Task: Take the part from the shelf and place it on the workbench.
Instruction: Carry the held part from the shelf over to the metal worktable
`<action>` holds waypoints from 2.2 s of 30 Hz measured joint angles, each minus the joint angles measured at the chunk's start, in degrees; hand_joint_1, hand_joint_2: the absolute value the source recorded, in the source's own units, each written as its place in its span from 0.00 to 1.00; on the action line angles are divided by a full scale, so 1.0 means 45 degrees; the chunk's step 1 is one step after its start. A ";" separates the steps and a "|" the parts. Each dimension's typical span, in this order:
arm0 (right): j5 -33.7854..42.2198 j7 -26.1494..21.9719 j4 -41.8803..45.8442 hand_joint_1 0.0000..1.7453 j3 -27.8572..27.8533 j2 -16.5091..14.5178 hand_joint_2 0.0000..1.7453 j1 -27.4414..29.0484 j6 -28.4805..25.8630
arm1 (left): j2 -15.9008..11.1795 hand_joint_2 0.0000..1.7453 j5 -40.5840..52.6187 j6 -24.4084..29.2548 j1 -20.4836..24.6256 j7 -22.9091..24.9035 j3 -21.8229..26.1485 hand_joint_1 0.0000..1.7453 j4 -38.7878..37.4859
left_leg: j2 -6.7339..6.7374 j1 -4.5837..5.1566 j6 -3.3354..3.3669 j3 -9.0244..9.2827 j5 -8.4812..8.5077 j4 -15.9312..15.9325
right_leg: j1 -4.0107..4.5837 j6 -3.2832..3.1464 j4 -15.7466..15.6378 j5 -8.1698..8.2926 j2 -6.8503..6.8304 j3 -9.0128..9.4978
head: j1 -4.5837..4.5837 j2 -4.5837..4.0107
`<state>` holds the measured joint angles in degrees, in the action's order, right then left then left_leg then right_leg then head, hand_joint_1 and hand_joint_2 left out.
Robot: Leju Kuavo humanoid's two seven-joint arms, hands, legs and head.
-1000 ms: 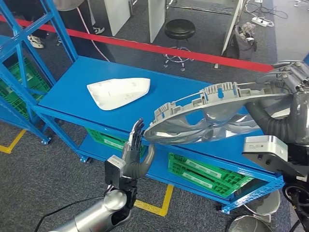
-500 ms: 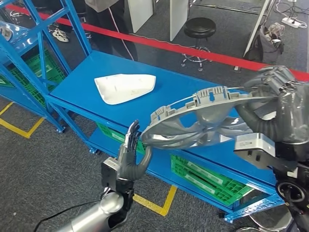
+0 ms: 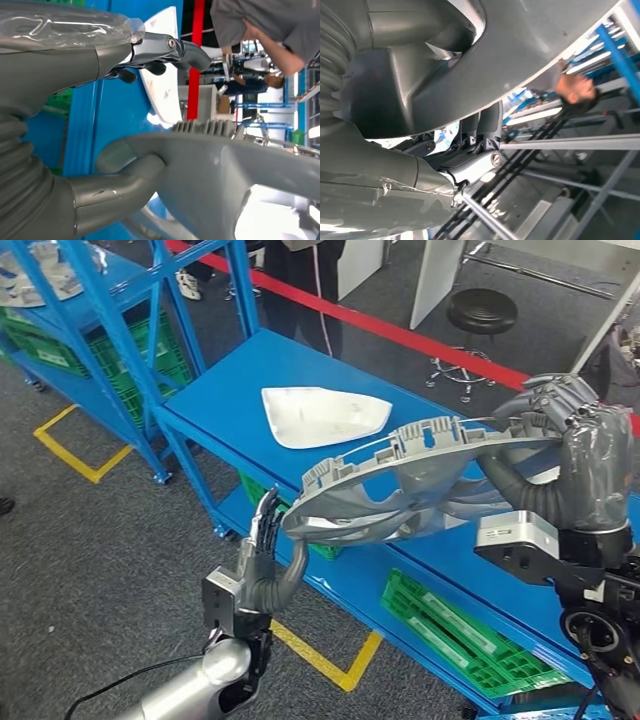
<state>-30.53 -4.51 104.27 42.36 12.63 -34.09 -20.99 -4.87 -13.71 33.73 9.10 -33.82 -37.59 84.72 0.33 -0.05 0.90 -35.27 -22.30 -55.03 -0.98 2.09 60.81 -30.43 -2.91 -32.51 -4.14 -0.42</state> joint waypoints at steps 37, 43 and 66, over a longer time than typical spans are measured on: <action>-0.0061 0.0016 -0.0348 1.00 -0.0121 -0.0078 1.00 0.0087 0.0046 | 0.0141 1.00 0.0210 -0.0523 0.0062 -0.0151 0.0005 0.00 0.0024 | -0.1171 0.0048 0.0077 0.0103 0.0167 0.0140 | -0.0021 -0.0219 0.1456 0.0104 0.0772 -0.0961 | 0.0235 0.0000; -0.0089 0.0017 -0.0353 1.00 -0.0168 -0.0087 1.00 0.0052 0.0052 | 0.0200 1.00 0.0231 -0.0539 0.0052 -0.0138 0.0011 0.00 0.0021 | -0.2109 -0.0060 -0.0249 -0.0109 0.0220 0.0095 | -0.0038 -0.0436 -0.1206 0.1134 0.1451 0.0234 | 0.0341 0.0000; -0.0115 0.0030 -0.0441 1.00 -0.0345 -0.0080 1.00 0.0199 -0.0061 | 0.0359 1.00 0.0225 -0.0737 0.0145 -0.0140 0.0087 0.00 -0.0025 | -0.0646 -0.0061 0.0013 -0.0042 0.0302 0.0178 | -0.0032 -0.0046 0.2664 -0.0855 0.0620 -0.1262 | 0.0295 0.0000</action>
<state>-31.05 -4.38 102.29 40.81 12.27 -33.20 -21.27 -3.26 -12.70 30.41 9.75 -34.45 -37.20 84.60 -2.57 -0.32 0.96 -35.46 -20.94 -54.23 -1.12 1.89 72.80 -34.27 -0.12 -38.19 -2.81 -0.42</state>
